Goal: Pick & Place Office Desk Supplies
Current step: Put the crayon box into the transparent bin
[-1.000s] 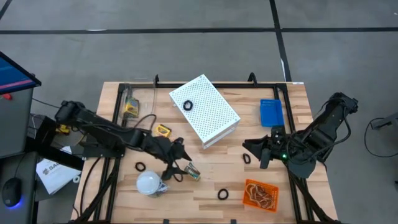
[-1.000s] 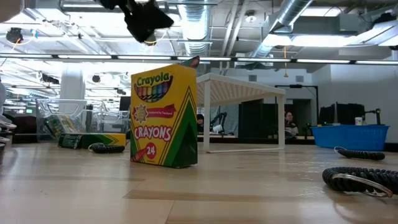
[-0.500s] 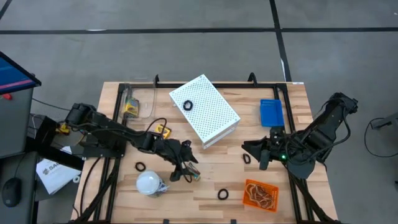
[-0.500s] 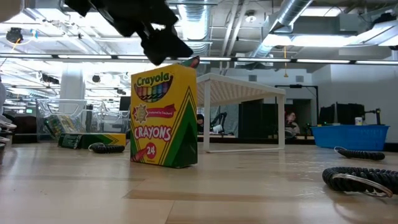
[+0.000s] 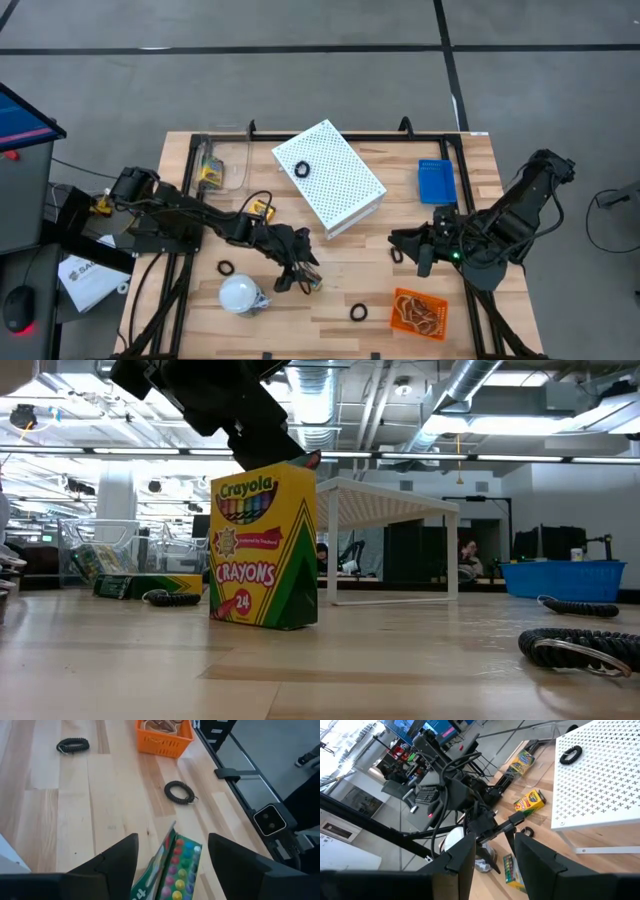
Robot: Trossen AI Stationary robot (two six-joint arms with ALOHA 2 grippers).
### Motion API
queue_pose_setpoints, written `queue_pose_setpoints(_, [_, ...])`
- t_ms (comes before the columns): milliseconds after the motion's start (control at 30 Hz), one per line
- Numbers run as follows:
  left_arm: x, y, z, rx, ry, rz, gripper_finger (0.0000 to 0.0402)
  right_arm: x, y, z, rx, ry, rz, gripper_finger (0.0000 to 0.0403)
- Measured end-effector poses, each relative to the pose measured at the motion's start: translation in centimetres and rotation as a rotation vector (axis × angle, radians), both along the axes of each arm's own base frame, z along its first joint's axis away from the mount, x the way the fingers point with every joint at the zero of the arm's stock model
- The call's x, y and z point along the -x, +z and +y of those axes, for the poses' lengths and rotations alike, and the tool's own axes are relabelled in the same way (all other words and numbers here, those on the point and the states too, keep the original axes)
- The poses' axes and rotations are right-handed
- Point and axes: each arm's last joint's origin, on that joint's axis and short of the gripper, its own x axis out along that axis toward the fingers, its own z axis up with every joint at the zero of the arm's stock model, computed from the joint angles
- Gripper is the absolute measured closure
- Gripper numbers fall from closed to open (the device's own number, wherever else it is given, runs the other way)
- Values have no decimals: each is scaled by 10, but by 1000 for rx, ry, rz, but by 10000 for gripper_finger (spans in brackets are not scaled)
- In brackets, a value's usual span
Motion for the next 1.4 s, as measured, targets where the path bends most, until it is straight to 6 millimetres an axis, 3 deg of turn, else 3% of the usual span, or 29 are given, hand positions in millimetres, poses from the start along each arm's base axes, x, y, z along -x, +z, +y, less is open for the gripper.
queue_pose_setpoints(300, [0, -1, 0, -13, -7, -3, 192, 0, 0, 0, 2, -2, -1, 269])
queue_pose_setpoints(733, [-7, -17, -2, 0, 6, 30, 198, 0, 0, 0, -2, -3, -4, 269])
queue_pose_setpoints(933, [-7, -17, -2, 8, 11, 27, 200, 0, 0, 0, -2, -3, -4, 269])
queue_pose_setpoints(1400, [3, -3, -2, 51, -53, 58, 258, 0, 0, 0, -1, -1, -2, 269])
